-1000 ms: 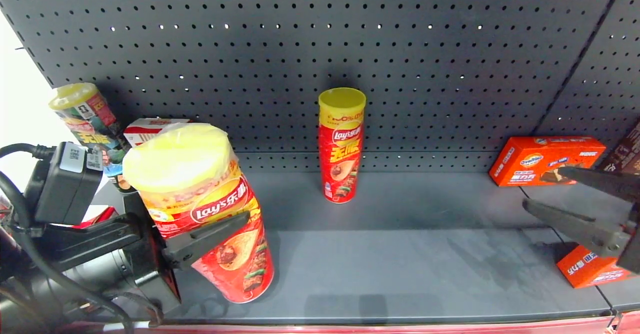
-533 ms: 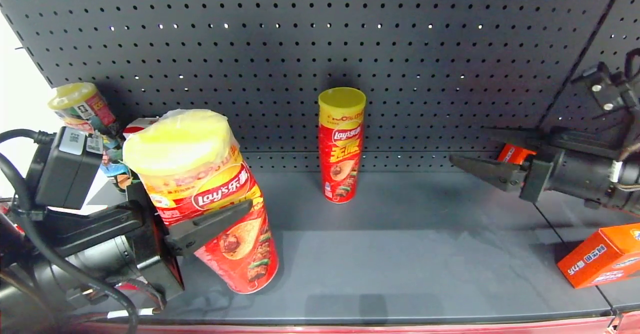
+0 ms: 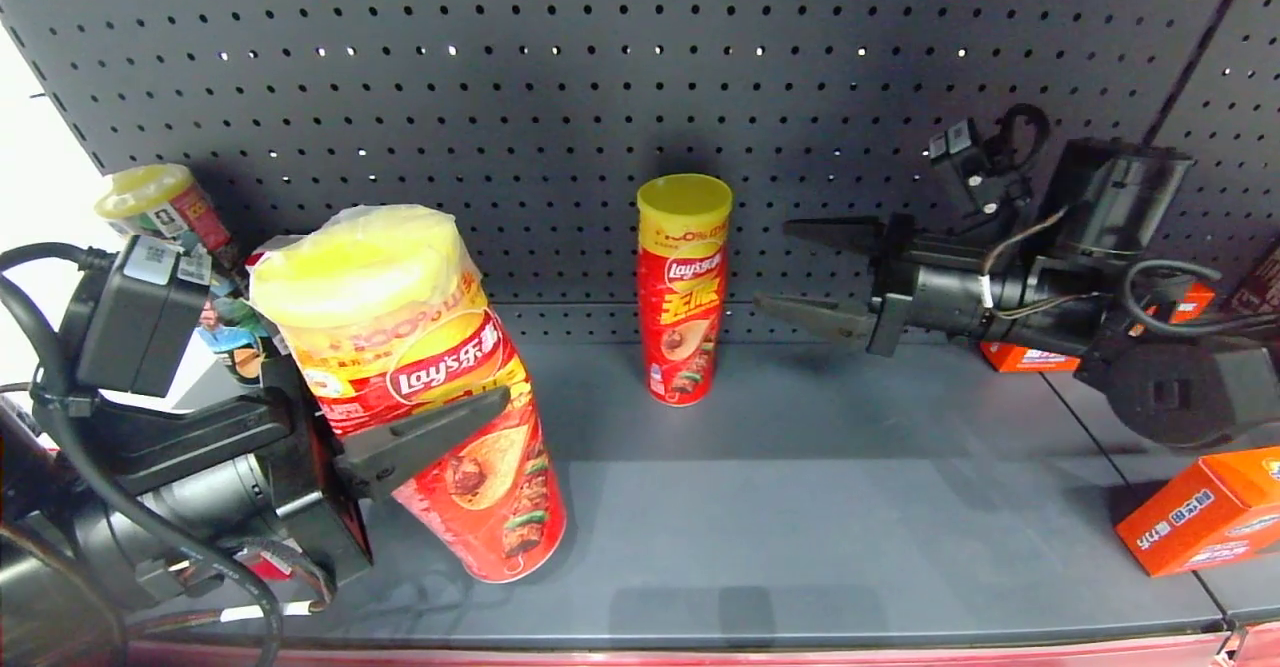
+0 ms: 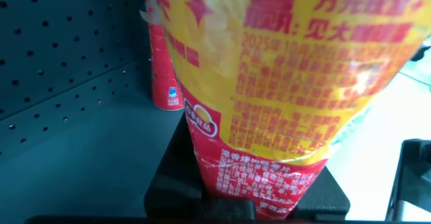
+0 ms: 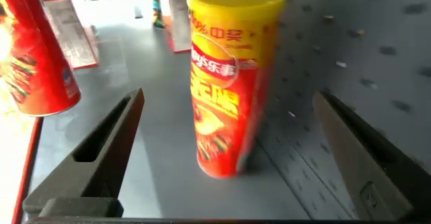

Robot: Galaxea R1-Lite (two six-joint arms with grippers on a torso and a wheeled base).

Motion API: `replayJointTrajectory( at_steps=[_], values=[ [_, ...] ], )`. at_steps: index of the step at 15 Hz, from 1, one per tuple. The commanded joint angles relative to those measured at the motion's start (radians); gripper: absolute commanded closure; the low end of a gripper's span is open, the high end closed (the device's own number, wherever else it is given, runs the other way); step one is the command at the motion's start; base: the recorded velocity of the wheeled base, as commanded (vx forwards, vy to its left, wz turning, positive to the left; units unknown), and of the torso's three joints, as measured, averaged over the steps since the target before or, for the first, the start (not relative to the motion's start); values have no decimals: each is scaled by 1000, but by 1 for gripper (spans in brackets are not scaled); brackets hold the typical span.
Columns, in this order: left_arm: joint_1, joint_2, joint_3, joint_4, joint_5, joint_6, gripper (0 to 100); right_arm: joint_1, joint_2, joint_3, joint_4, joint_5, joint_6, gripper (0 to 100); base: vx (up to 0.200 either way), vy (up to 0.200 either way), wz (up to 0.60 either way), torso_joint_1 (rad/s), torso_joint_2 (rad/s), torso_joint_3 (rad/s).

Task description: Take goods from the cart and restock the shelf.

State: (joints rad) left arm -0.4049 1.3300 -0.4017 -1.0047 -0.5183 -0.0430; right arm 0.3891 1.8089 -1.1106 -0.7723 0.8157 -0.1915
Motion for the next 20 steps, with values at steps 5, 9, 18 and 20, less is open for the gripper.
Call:
replayJointTrajectory(
  at_steps=[5, 9, 18, 20],
  values=[
    [1, 3, -5, 0, 0, 0, 100, 39, 184, -109, -7, 11, 1, 0, 0, 0, 0, 0, 0, 0],
    [29, 3, -8, 0, -2, 0, 100, 45, 240, -138, -19, 11, 1, 0, 0, 0, 0, 0, 0, 0],
    [29, 5, -12, 0, 0, 0, 100, 66, 345, -212, -56, 11, 7, 0, 0, 0, 0, 0, 0, 0],
    [29, 5, -11, 1, 3, 0, 100, 86, 368, -244, -56, 6, 10, 0, 0, 0, 0, 0, 0, 0]
  ],
)
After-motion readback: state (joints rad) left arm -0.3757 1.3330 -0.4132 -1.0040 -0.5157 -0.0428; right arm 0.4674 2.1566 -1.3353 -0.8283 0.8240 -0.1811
